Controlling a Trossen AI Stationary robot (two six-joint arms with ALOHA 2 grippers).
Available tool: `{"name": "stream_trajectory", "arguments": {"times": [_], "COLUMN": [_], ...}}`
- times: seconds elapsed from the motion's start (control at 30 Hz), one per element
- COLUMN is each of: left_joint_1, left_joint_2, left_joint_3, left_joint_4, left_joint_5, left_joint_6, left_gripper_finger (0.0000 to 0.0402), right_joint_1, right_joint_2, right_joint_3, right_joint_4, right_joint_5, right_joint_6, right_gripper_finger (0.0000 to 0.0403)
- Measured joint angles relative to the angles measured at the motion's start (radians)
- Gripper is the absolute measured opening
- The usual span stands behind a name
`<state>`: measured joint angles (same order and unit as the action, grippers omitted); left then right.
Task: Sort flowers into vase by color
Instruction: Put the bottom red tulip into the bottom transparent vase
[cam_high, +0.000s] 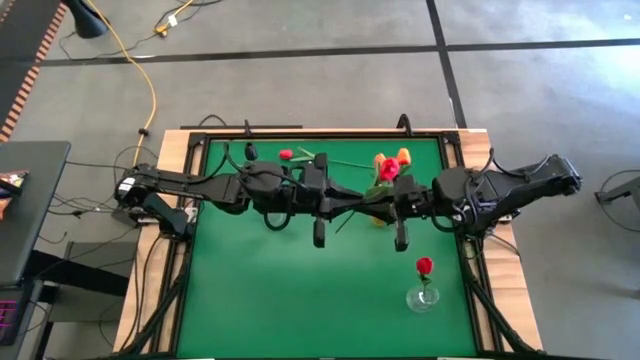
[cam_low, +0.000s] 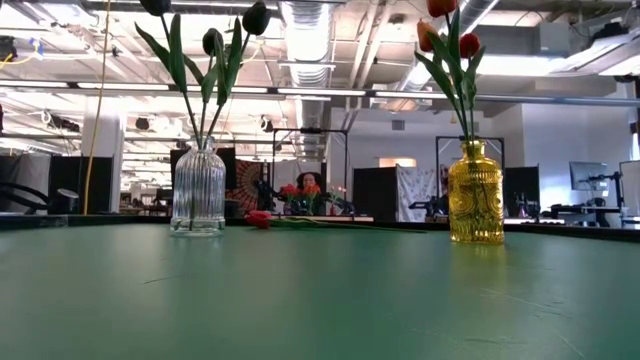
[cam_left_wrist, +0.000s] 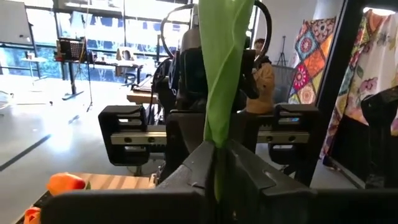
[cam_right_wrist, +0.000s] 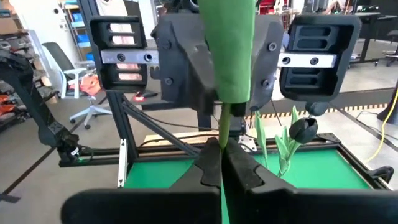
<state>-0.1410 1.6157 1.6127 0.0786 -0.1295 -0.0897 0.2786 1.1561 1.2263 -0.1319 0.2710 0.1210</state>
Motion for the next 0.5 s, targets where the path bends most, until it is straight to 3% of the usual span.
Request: {"name": "stream_trajectory", "arguments": {"times": [0.27,0.5], "left_joint_1": [0.0,0.004], "left_joint_2": [-0.019,-0.101], "left_joint_3": [0.0,0.0], "left_joint_4": [-0.06,-0.173], "left_joint_5": [-0.015,-0.043], "left_joint_6": [-0.006,-0.004], "left_gripper_finger": [0.0111,0.0143], "right_joint_1": [0.0,0.006], "right_joint_2": [-0.05,-0.18], "right_joint_3": [0.0,0.0], "right_joint_4": [-0.07,-0.158], "right_joint_5": [0.005,0.019], "right_joint_6": [0.021,0.066], "right_gripper_finger": [0.0034,0.0026]}}
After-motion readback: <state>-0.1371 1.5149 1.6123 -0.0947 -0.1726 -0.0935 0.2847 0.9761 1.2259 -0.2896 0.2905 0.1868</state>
